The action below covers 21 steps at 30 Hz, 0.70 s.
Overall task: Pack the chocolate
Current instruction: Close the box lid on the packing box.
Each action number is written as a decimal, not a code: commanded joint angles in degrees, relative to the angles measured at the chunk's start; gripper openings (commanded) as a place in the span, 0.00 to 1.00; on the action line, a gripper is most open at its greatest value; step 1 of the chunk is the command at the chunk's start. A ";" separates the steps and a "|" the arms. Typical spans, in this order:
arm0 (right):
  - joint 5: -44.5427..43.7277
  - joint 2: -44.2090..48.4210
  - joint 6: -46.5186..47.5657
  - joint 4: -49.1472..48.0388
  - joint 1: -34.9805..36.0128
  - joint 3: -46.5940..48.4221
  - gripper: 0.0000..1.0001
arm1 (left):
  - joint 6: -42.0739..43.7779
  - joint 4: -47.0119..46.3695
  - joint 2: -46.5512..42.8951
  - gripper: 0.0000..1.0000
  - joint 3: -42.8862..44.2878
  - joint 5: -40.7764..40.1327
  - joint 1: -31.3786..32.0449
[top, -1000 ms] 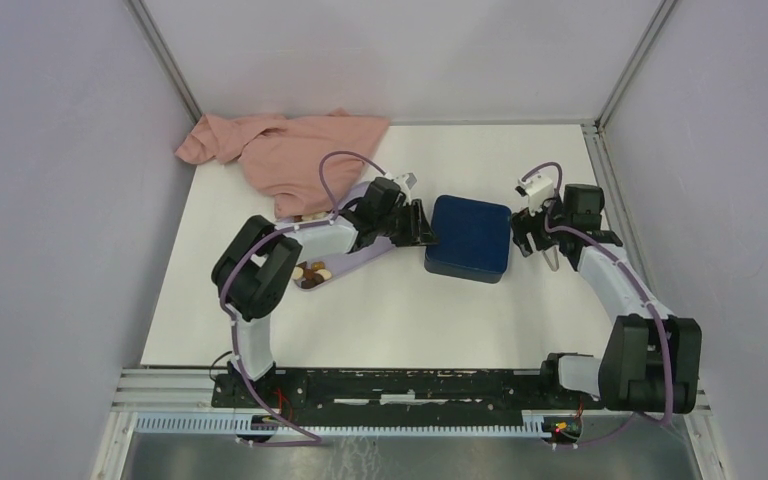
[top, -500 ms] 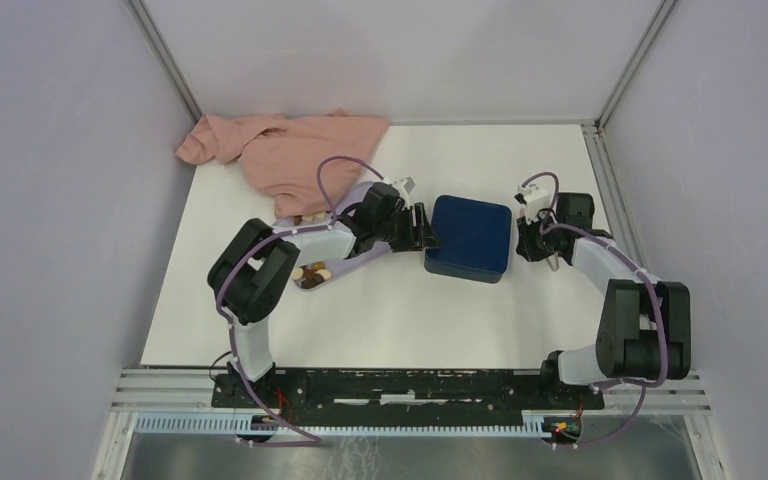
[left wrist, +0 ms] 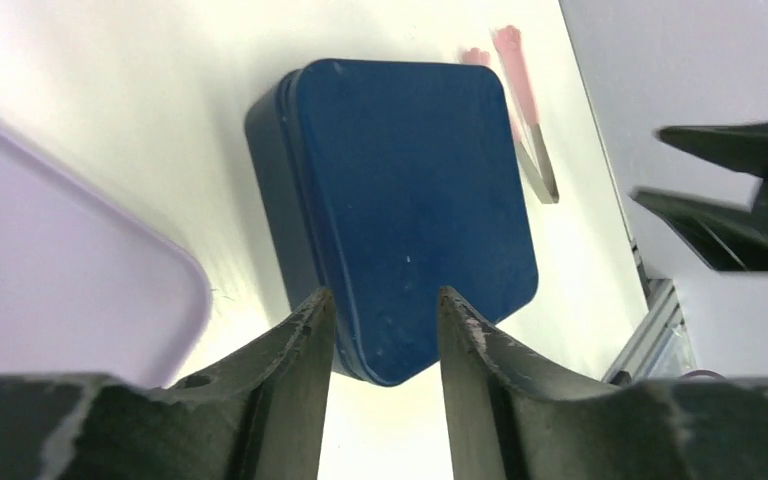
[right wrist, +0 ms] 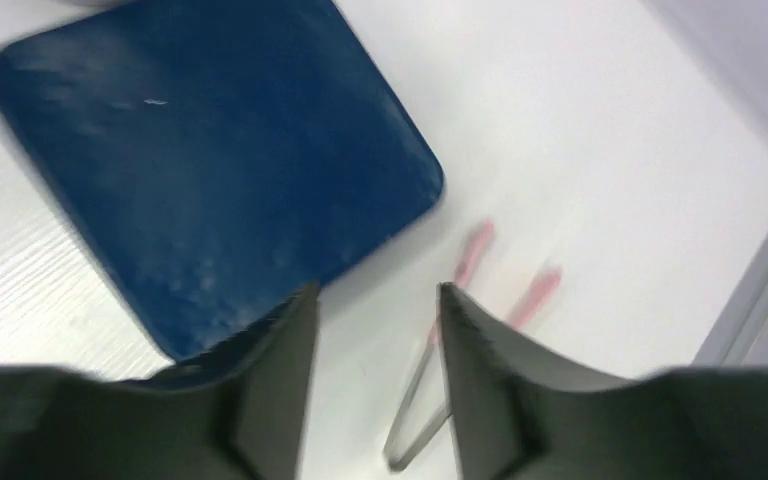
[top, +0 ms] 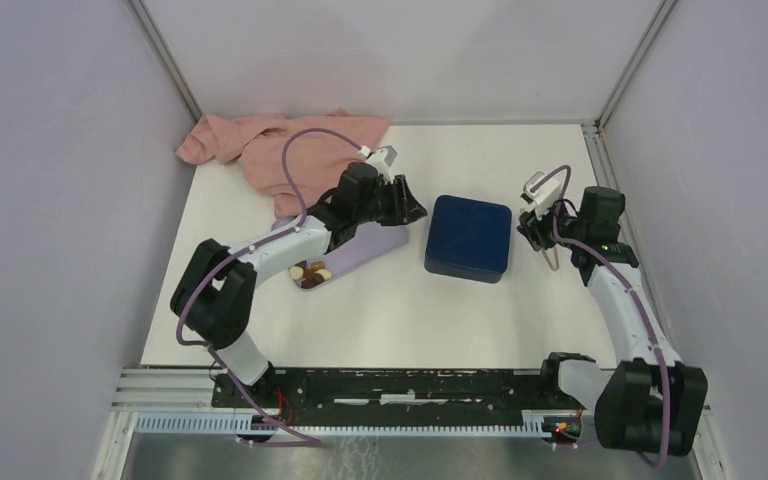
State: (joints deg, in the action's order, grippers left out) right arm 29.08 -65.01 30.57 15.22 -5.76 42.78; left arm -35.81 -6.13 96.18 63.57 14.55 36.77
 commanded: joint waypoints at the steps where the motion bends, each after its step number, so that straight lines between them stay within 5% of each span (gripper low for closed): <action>1: 24.26 6.96 27.23 9.06 0.22 -1.99 0.60 | 5.97 4.02 -1.40 0.46 -0.72 -4.92 -0.39; 7: 27.55 6.58 72.81 38.43 0.26 -2.90 0.59 | 5.67 0.96 -1.20 0.42 -5.34 -4.68 -0.34; 9: 27.02 4.37 81.22 44.05 0.75 -3.32 0.50 | 6.17 -1.35 -2.48 0.42 -7.00 -4.49 -0.36; 14: 20.47 -1.64 79.38 43.73 4.13 -3.35 0.38 | 8.78 -7.75 -10.35 0.52 -12.21 -7.73 -0.36; 19: 14.32 -3.46 68.43 34.04 9.90 -5.37 0.31 | 8.91 -10.00 -14.66 0.93 -12.91 -8.48 -1.50; 21: 12.14 -4.37 63.89 29.90 11.57 -5.68 0.27 | 6.83 -10.01 -13.23 1.00 -12.04 -5.83 -2.73</action>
State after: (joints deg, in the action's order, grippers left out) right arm 46.59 -68.07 101.38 52.45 2.83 37.95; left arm -29.21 -10.90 83.59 50.24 7.60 35.83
